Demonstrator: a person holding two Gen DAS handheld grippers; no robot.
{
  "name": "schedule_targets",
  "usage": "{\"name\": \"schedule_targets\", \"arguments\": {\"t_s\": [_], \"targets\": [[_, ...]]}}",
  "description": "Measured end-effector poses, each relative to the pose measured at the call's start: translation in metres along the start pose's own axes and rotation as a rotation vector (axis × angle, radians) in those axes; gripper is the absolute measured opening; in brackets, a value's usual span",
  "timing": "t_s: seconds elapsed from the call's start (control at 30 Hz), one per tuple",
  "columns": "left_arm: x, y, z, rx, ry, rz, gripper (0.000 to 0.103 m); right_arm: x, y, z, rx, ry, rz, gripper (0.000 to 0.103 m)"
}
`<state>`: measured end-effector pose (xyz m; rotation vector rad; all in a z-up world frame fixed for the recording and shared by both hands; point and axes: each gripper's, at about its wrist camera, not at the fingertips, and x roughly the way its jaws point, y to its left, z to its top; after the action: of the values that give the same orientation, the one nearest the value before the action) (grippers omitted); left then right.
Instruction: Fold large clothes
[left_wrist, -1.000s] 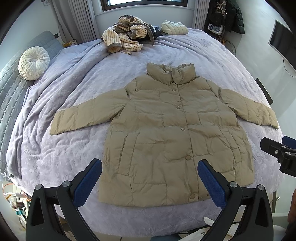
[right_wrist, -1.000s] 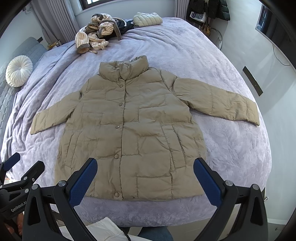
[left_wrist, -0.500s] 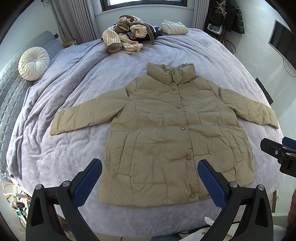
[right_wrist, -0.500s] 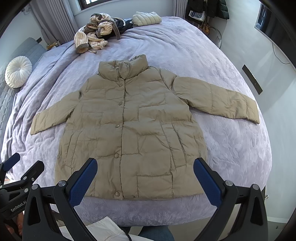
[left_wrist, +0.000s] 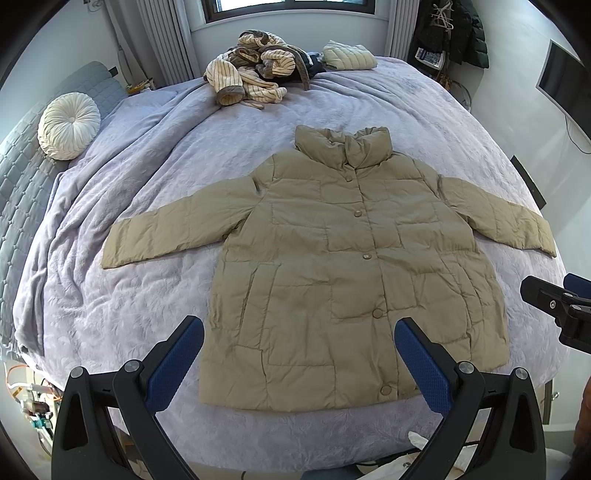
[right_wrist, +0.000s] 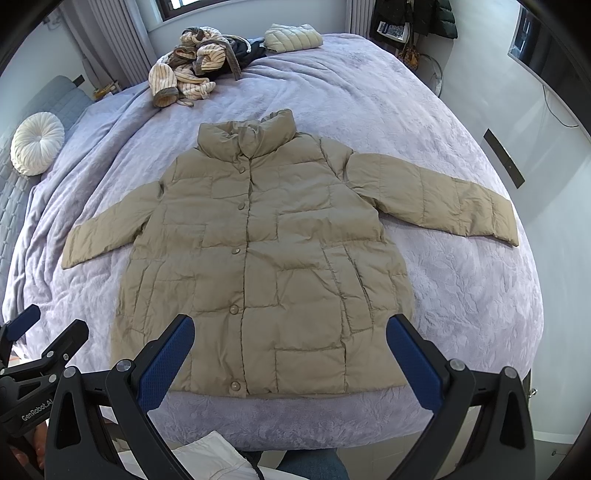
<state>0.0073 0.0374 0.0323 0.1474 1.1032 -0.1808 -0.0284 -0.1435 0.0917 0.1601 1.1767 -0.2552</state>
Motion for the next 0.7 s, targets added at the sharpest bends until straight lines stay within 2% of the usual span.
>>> {"name": "schedule_targets", "arguments": {"t_s": [0.7], "targets": [[0.0002,-0.0008,-0.0008,0.001,0.0,0.0,0.103,0.0003,-0.0006,-0.0006,0.001,0.0,0.002,0.103]]}}
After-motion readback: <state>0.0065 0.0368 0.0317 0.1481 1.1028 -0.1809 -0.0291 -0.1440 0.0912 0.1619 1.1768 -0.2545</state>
